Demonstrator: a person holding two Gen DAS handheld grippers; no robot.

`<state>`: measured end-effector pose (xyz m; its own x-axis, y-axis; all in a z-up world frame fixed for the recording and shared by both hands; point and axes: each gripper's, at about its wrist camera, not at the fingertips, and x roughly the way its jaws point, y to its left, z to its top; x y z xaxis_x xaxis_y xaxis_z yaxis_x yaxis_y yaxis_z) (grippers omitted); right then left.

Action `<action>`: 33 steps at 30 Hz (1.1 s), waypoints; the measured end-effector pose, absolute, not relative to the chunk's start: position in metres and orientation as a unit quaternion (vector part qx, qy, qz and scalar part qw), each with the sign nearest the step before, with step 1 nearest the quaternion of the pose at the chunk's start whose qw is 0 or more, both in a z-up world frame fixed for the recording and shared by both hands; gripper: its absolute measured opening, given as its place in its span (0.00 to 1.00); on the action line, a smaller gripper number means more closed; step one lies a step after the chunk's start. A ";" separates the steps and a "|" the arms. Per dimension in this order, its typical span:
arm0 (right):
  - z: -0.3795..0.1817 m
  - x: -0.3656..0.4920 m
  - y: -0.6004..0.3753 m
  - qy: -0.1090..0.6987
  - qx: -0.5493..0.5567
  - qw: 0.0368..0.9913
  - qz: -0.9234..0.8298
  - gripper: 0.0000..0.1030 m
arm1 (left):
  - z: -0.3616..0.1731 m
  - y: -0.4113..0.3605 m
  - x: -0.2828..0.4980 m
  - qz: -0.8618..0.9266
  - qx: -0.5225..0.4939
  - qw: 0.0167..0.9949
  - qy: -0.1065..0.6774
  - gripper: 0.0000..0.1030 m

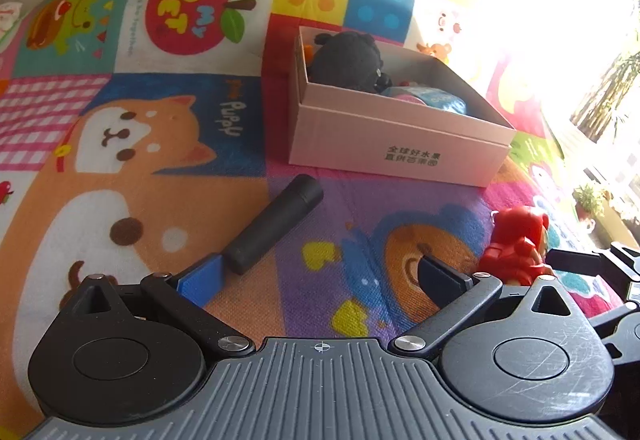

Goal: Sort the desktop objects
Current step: 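Hold the red doll with the right tool while the left tool moves toward the black stick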

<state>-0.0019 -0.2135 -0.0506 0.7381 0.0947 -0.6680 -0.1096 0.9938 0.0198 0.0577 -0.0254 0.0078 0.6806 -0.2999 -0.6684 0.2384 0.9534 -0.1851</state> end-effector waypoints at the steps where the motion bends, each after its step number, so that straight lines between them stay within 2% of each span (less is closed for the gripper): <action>1: -0.051 -0.002 -0.214 0.360 -0.009 0.931 0.056 1.00 | 0.008 -0.028 0.063 -0.145 -0.039 0.916 0.372 1.00; 11: -0.053 0.001 -0.215 0.365 -0.004 0.929 0.058 1.00 | 0.007 -0.044 0.106 -0.095 -0.048 0.926 0.362 1.00; 17: -0.054 0.002 -0.215 0.366 -0.006 0.929 0.058 1.00 | 0.005 -0.050 0.108 -0.075 -0.020 0.933 0.352 1.00; 18: -0.054 0.002 -0.215 0.366 -0.007 0.929 0.058 1.00 | 0.005 -0.049 0.108 -0.074 -0.021 0.933 0.352 0.99; 19: -0.055 0.003 -0.214 0.367 -0.009 0.928 0.057 1.00 | 0.005 -0.048 0.109 -0.072 -0.020 0.933 0.352 0.94; 20: -0.055 0.003 -0.214 0.367 -0.010 0.928 0.057 1.00 | 0.006 -0.048 0.109 -0.068 -0.015 0.934 0.349 0.86; 22: -0.054 0.003 -0.214 0.367 -0.010 0.928 0.057 1.00 | 0.006 -0.046 0.110 -0.063 -0.006 0.936 0.345 0.79; 28: -0.055 0.003 -0.213 0.368 -0.012 0.928 0.057 1.00 | 0.007 -0.036 0.105 -0.081 -0.011 0.936 0.343 0.79; 33: -0.055 0.005 -0.213 0.371 -0.013 0.927 0.060 1.00 | 0.009 -0.024 0.065 -0.124 0.011 0.930 0.346 0.79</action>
